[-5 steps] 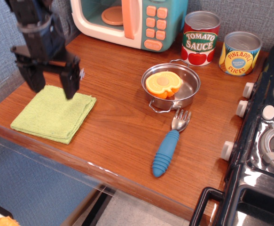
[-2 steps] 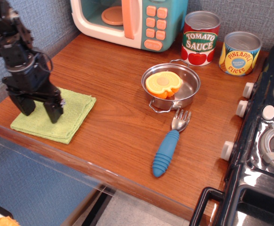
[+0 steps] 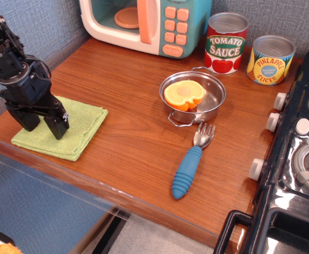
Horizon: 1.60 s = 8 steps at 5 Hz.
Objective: Move the green towel to the front of the microwave
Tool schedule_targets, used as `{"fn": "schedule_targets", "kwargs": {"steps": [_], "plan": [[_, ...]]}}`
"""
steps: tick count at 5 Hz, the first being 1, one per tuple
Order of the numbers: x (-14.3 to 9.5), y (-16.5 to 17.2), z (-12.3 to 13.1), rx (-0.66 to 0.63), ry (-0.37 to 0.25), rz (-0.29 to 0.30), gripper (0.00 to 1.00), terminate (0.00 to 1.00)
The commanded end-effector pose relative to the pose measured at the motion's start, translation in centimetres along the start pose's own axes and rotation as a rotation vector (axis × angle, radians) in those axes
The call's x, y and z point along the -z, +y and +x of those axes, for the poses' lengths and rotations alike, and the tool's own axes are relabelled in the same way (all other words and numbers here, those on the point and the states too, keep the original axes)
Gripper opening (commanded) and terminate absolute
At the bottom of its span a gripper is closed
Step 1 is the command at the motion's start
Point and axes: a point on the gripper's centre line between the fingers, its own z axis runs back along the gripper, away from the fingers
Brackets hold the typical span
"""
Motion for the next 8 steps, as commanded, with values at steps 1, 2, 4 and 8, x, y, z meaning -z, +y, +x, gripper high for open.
{"fn": "schedule_targets", "kwargs": {"steps": [1, 2, 4, 8], "plan": [[1.0, -1.2, 0.3, 0.070, 0.092, 0.121, 1.00, 0.00], [1.5, -1.5, 0.3, 0.080, 0.105, 0.126, 1.00, 0.00], [1.1, -0.4, 1.8, 0.033, 0.058, 0.053, 1.00, 0.00], [5.8, -6.6, 15.3, 0.238, 0.039, -0.016, 1.00, 0.00]]}}
